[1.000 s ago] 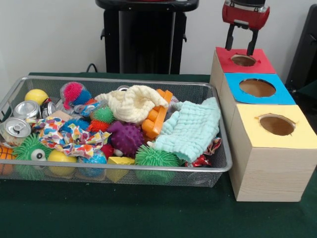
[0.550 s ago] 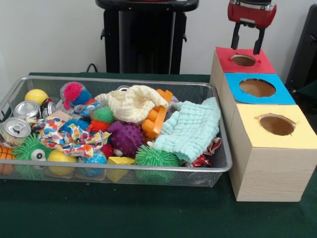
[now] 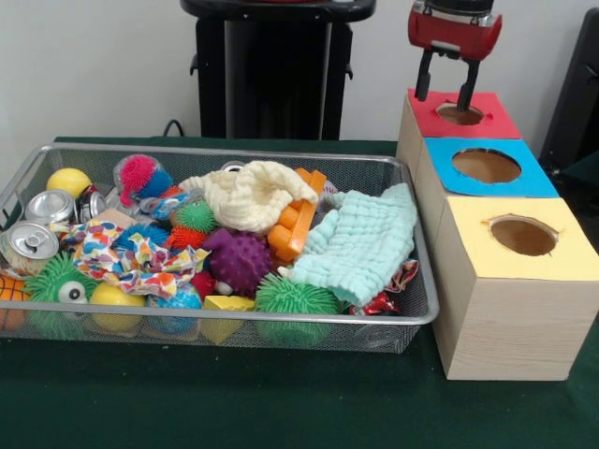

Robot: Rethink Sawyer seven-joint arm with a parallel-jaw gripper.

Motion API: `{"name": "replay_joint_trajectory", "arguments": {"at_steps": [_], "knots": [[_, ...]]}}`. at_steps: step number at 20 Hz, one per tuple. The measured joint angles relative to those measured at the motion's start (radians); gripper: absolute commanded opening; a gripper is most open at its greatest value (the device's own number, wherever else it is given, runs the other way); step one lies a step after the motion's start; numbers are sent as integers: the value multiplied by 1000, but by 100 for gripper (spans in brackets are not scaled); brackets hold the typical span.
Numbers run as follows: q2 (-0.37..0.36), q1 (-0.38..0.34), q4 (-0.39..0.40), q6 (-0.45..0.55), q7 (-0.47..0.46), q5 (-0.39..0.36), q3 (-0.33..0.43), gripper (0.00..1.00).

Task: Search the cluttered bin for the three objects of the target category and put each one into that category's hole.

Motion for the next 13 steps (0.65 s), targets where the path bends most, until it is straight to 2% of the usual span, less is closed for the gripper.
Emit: {"name": "replay_joint_trajectory", "arguments": {"at_steps": [13], "knots": [[41, -8, -68, 0, 0, -54, -4, 100]]}}
